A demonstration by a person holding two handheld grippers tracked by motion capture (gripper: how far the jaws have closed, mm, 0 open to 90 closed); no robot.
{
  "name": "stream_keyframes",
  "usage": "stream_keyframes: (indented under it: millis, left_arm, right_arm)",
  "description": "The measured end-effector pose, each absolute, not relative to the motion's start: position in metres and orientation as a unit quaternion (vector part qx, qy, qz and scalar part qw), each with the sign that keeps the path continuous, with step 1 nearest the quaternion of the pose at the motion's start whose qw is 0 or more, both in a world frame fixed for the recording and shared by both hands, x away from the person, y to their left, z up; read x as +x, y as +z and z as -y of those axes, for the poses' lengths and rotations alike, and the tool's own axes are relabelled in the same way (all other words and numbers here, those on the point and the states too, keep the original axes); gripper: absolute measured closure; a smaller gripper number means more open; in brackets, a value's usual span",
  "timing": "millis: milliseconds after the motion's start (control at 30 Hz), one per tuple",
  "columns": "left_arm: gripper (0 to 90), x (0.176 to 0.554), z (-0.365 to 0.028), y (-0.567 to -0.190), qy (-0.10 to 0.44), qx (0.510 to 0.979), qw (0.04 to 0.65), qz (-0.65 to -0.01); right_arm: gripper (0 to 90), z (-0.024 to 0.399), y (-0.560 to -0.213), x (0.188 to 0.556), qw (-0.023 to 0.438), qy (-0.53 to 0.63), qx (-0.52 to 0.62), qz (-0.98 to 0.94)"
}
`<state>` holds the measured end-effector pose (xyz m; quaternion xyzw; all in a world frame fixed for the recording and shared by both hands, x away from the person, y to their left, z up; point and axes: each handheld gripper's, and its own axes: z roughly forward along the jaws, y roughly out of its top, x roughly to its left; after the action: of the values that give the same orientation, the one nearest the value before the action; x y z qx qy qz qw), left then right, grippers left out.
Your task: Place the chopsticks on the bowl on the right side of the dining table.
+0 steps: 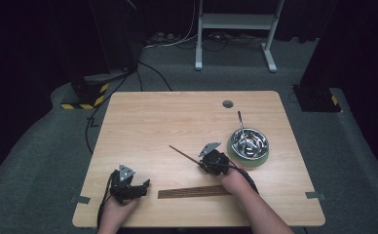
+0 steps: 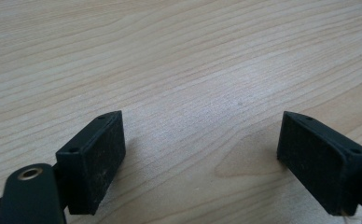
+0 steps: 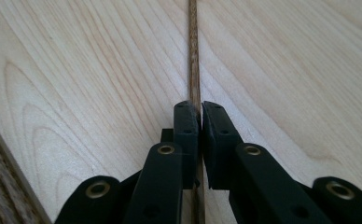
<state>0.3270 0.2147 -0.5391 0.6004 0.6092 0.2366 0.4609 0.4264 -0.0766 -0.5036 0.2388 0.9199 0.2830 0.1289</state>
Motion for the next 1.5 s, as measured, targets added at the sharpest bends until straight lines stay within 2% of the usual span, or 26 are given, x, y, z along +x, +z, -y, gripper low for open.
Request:
stream_keyframes:
  millis: [367,733,1167,1500]
  left_arm:
    - [16.0,0.327,-0.214,-0.539,0.237,0.599,0.463,-0.609]
    - [17.8,0.326,-0.213,-0.539,0.236,0.596,0.466,-0.61]
    - [18.1,0.326,-0.212,-0.539,0.235,0.591,0.471,-0.611]
    - [18.1,0.326,-0.212,-0.539,0.235,0.593,0.469,-0.611]
  right_arm:
    - [84.7,0.089,-0.482,0.417,0.147,0.3,0.243,-0.911]
    - [84.7,0.126,-0.46,0.407,0.175,0.309,0.254,-0.9]
    - [84.7,0.189,-0.438,0.414,0.203,0.302,0.304,-0.881]
    - [84.7,0.211,-0.442,0.43,0.209,0.289,0.328,-0.875]
